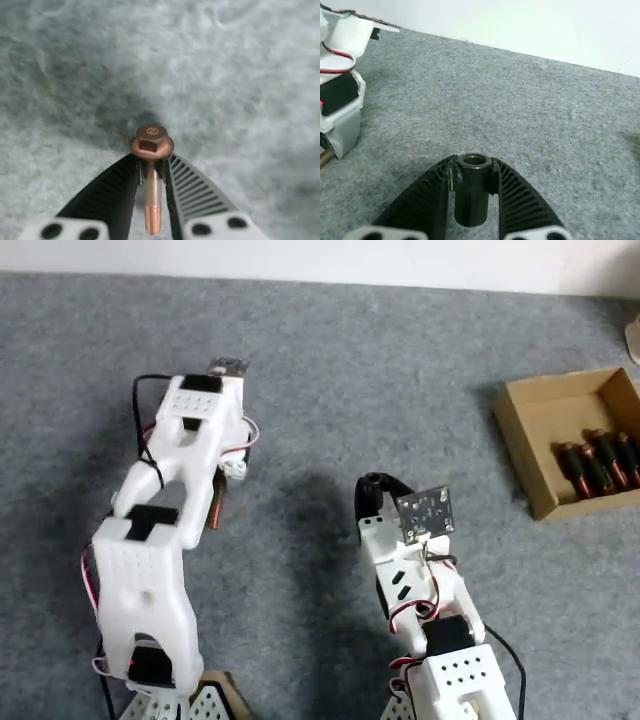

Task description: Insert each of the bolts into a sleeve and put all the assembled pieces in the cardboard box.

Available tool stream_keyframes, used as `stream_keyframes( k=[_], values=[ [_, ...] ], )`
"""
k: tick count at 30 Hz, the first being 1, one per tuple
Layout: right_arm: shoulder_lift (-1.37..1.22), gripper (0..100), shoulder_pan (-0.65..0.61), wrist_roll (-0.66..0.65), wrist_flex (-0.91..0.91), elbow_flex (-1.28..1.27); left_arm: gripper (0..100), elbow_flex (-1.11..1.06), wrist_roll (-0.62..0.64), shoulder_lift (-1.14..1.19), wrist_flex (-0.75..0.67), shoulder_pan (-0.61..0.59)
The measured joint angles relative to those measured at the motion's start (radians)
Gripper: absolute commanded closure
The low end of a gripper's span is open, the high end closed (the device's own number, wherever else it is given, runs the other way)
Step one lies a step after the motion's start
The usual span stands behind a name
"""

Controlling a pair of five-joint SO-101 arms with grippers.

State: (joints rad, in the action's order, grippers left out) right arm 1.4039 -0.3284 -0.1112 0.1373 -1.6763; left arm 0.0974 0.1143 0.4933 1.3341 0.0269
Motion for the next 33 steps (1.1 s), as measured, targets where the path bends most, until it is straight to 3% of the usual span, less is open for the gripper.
stream_keyframes(
  k=[13,20,26,33],
  values=[
    [0.0,99.3,0.0,0.0,0.0,0.0,99,-0.528,0.006,-0.399,-0.474,0.094],
    [0.0,99.3,-0.054,0.0,0.014,0.0,99,-0.562,0.006,-0.417,-0.578,0.195],
    [0.0,99.3,-0.124,0.0,0.035,0.0,99,-0.562,0.014,-0.419,-0.594,0.198],
    [0.0,99.3,-0.135,0.0,0.035,0.0,99,-0.562,0.169,-0.419,-0.594,0.203]
  ],
)
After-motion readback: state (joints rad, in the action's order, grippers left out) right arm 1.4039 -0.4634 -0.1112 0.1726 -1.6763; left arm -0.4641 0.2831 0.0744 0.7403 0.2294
